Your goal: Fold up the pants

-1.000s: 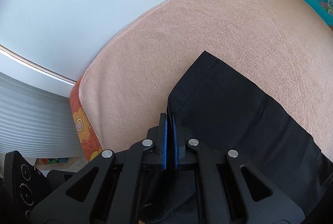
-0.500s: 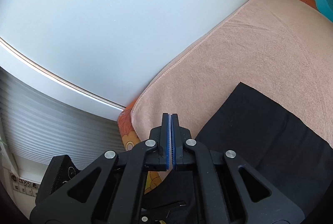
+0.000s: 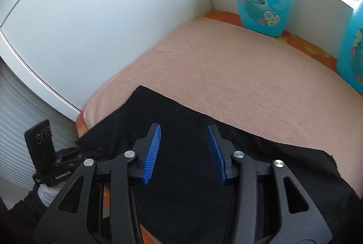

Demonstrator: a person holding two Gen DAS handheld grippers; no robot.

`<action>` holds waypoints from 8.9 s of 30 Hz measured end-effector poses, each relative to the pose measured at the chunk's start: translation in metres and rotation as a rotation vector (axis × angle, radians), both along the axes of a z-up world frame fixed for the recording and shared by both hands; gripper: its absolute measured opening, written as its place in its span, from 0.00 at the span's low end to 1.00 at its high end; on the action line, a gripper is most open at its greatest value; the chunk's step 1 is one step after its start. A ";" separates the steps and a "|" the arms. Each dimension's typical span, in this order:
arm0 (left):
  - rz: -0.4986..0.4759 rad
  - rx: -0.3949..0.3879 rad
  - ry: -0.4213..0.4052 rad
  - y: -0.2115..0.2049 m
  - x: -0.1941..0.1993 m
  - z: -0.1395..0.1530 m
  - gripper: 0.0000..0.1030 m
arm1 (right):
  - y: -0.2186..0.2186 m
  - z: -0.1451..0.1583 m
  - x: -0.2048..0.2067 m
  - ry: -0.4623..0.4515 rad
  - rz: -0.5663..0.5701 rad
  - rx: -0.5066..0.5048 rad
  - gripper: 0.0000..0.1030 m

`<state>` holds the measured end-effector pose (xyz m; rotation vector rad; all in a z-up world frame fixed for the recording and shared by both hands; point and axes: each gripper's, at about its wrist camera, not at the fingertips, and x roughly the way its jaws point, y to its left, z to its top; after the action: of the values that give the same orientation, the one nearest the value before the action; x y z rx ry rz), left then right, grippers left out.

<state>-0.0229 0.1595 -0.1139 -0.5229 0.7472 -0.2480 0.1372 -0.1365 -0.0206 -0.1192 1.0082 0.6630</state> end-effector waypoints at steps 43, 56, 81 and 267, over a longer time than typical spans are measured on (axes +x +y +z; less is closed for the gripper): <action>-0.141 0.110 -0.107 -0.051 0.013 0.016 0.06 | 0.114 -0.011 -0.003 0.196 0.260 0.097 0.55; -0.203 0.055 -0.115 -0.060 0.009 0.025 0.06 | 0.129 -0.044 0.017 0.245 0.184 0.057 0.07; -0.719 0.053 -0.216 -0.261 0.039 0.070 0.06 | -0.132 0.018 0.005 0.077 -0.143 0.044 0.05; -1.043 0.051 -0.284 -0.437 0.029 0.116 0.18 | -0.314 0.093 -0.038 -0.095 -0.460 -0.088 0.04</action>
<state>0.0060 -0.2774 0.0017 0.0018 0.6880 -1.2410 0.0990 -0.4503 0.0722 0.0063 0.9307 0.1920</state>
